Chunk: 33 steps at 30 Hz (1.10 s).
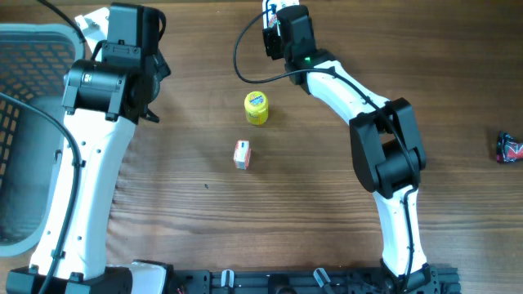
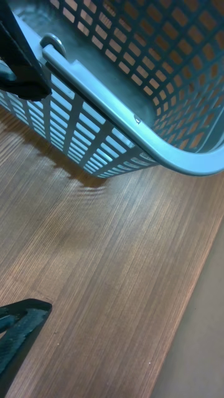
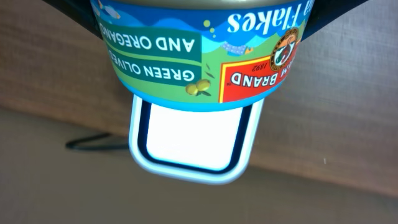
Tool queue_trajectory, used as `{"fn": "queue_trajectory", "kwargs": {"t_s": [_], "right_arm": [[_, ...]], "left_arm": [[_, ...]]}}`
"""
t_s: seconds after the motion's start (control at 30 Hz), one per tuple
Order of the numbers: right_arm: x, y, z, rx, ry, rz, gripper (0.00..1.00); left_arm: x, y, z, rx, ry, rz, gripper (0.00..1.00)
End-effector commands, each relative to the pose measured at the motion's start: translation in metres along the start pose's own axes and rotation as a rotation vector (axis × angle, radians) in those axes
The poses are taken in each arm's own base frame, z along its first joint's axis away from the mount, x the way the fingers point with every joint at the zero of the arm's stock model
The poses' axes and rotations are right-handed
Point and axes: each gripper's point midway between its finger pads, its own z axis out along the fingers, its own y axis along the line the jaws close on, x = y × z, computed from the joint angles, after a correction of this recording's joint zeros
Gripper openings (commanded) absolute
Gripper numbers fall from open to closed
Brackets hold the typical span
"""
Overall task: Scan the item barcode
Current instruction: 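Keep the tin can at the scanner, adjusting its position slightly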
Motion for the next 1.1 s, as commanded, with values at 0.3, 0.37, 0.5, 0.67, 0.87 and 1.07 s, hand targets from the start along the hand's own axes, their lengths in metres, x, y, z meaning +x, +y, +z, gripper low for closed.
{"fn": "queue_trajectory", "kwargs": {"t_s": [0.3, 0.37, 0.5, 0.67, 0.87, 1.07], "right_arm": [[-0.038, 0.003, -0.056, -0.089, 0.020, 0.069, 0.52], [-0.031, 0.006, -0.057, -0.109, 0.049, 0.079, 0.52], [-0.027, 0.007, -0.058, -0.113, 0.066, 0.078, 0.52], [-0.027, 0.007, -0.058, -0.112, 0.068, 0.078, 0.52], [-0.009, 0.013, -0.061, -0.145, 0.146, 0.109, 0.52], [-0.001, 0.014, -0.062, -0.151, 0.179, 0.124, 0.51]], "left_arm": [[-0.001, 0.006, 0.001, -0.024, -0.007, -0.016, 1.00], [-0.001, 0.006, 0.001, -0.023, -0.007, -0.016, 1.00], [-0.001, 0.006, 0.001, -0.024, -0.007, -0.016, 1.00], [-0.001, 0.006, 0.001, -0.024, -0.007, -0.016, 1.00], [0.003, 0.006, 0.003, -0.029, 0.001, -0.010, 1.00], [0.003, 0.006, 0.005, -0.033, 0.000, -0.010, 1.00]]}}
